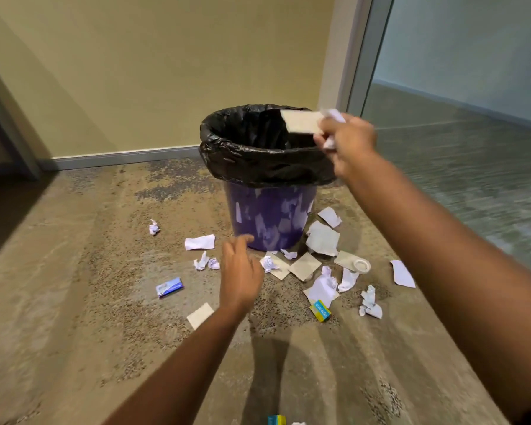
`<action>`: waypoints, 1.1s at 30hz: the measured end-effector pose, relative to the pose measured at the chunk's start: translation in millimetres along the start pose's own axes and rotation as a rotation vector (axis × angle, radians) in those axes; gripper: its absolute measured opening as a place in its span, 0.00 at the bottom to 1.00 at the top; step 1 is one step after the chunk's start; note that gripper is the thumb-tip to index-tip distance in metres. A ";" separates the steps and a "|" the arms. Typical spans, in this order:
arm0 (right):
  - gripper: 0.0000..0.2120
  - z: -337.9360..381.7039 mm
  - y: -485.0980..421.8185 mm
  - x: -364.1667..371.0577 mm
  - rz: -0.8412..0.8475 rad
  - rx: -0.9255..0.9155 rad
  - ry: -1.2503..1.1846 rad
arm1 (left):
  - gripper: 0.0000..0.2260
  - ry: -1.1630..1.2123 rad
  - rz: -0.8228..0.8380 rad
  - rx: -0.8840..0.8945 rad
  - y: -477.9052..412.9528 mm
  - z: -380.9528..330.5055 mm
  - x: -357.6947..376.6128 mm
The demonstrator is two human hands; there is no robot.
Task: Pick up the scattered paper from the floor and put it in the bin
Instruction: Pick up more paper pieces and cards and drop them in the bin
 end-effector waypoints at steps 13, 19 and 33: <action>0.23 -26.4 -7.1 9.6 0.082 -0.143 0.151 | 0.23 -0.407 0.599 0.010 101.8 68.8 70.9; 0.15 -102.0 47.9 -68.7 0.042 -0.159 0.502 | 0.22 -0.613 0.733 0.114 128.1 65.6 81.7; 0.27 -244.5 79.3 -145.5 0.524 0.052 1.517 | 0.45 -0.888 1.053 0.515 140.9 57.9 84.9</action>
Point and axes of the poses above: each hand's wrist, its own y-axis away from the middle knuckle, its own x-axis out of the palm, z = x × y, the point moved 6 cm from there along -y, towards the middle knuckle, and after that the axes turned 3 degrees about -z, right-handed, at the moved point
